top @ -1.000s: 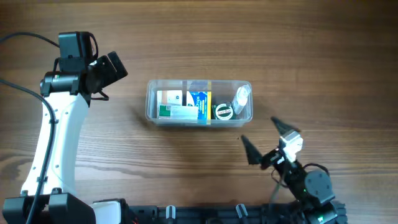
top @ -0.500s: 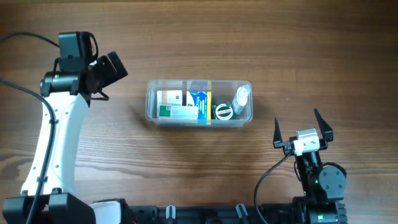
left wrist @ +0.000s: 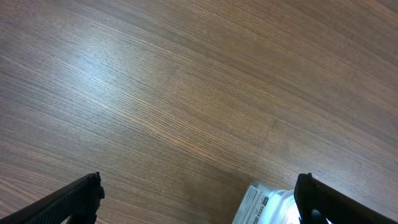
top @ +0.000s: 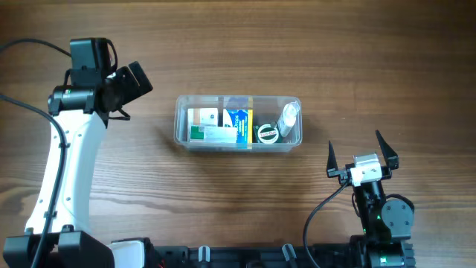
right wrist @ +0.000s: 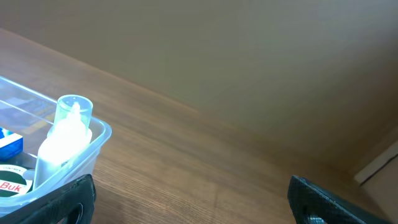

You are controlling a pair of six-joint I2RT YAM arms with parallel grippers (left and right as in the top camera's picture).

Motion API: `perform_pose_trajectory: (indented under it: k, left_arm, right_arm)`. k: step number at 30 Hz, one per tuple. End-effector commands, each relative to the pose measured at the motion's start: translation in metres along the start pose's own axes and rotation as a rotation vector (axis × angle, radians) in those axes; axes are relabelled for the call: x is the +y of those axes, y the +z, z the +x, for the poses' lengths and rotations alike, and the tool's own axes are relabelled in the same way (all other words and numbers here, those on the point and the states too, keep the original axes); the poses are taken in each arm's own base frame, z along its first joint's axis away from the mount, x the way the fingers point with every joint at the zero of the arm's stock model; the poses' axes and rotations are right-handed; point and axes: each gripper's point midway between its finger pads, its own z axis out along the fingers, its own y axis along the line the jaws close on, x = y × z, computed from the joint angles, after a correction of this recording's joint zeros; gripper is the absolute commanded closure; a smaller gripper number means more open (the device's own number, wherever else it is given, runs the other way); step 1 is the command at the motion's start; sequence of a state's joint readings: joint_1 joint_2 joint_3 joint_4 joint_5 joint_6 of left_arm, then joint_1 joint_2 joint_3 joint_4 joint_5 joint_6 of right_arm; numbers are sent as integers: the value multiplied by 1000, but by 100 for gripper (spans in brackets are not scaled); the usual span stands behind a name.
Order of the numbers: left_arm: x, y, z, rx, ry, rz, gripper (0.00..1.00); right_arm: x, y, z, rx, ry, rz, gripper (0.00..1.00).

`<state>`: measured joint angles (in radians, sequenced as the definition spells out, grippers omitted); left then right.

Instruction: Pack container

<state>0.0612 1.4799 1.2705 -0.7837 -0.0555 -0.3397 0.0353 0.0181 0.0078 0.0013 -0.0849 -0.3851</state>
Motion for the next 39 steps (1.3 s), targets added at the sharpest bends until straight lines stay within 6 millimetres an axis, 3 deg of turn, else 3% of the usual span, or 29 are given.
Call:
perform_pose_trajectory:
  k: [1, 5, 10, 14, 18, 22, 24, 26, 29, 33, 39]
  left_arm:
    - [2, -4, -3, -15, -17, -2, 0]
    - [0, -2, 3, -4, -8, -1, 0]
    - [4, -30, 32, -40, 13, 32, 0]
    - [26, -48, 78, -65, 14, 46, 0]
    - [53, -50, 137, -100, 11, 62, 0]
    - [68, -48, 164, -171, 12, 82, 0]
    - [73, -50, 164, -238, 5, 85, 0]
    - [70, -56, 152, -353, -8, 126, 0]
    - [54, -64, 130, -540, -23, 245, 0]
    - [34, -70, 116, -673, -7, 387, 0]
    - [27, -57, 118, -730, 5, 450, 0]
  right_arm:
    - [-4, -1, -1, -7, -13, 21, 0]
    - [-4, -1, -1, -7, -13, 21, 0]
    - [-4, -1, -1, -7, -13, 21, 0]
    - [-4, -1, -1, -7, -13, 21, 0]
    - [-4, -1, -1, -7, -13, 20, 0]
    - [-4, -1, -1, -7, -13, 20, 0]
    - [-4, -1, -1, -7, -13, 20, 0]
    - [-4, -1, -1, -7, -13, 20, 0]
    - [-4, -1, -1, -7, -13, 21, 0]
    - [-4, -1, -1, -7, -13, 21, 0]
    - [-4, -1, -1, -7, -13, 20, 0]
